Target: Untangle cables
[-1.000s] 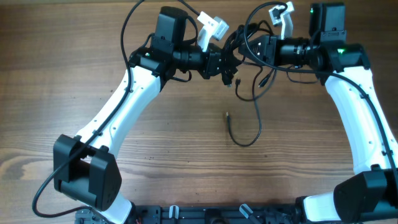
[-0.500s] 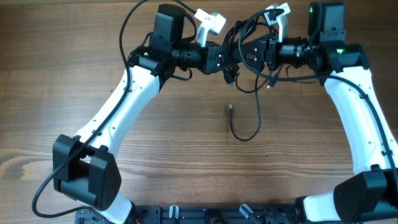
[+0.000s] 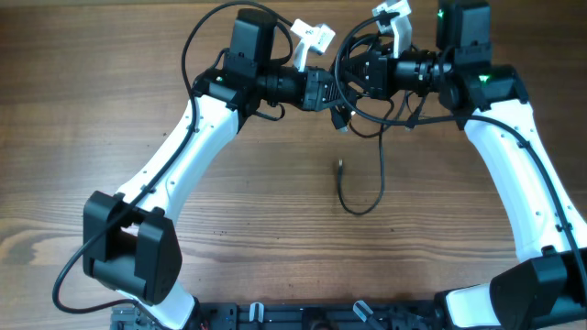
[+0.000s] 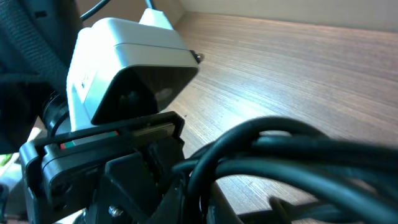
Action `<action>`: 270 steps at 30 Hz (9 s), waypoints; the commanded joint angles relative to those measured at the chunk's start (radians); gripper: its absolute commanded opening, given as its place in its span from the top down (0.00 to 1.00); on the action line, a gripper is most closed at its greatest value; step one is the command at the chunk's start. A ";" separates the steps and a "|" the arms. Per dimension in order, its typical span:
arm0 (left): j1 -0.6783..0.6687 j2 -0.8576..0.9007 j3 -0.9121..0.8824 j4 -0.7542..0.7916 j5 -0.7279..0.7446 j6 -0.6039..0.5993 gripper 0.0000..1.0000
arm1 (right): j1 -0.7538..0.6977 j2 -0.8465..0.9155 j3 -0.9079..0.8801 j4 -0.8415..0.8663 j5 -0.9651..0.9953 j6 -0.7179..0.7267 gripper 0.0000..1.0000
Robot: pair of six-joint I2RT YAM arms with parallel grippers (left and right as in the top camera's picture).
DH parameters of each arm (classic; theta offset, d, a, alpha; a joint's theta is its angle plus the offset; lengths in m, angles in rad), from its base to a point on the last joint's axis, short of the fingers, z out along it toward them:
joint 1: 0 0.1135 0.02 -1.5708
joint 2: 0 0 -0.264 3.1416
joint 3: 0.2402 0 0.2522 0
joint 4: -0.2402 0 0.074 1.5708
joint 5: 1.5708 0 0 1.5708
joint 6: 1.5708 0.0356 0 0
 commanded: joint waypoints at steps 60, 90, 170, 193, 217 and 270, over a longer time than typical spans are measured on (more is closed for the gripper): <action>-0.018 -0.021 0.008 -0.076 -0.065 0.052 0.96 | 0.180 -0.082 -0.001 -0.053 0.219 0.149 0.42; -0.007 -0.021 0.008 -0.117 -0.175 -0.014 0.96 | -0.080 -0.010 -0.003 -0.355 0.385 0.186 0.21; 0.000 0.203 0.008 -0.269 -0.907 -0.158 0.60 | -0.030 0.052 -0.003 -0.260 0.463 0.186 0.53; 0.018 0.381 0.009 -0.053 -0.976 0.053 0.96 | -0.030 0.052 -0.003 -0.263 0.407 0.159 0.53; 0.011 -0.159 0.008 -0.298 -0.927 0.080 0.96 | -0.029 -0.040 -0.001 -0.169 0.087 -0.031 0.53; 0.013 -0.156 0.008 -0.236 -0.679 -0.164 0.96 | 0.312 -0.205 -0.164 -0.291 0.641 0.357 0.96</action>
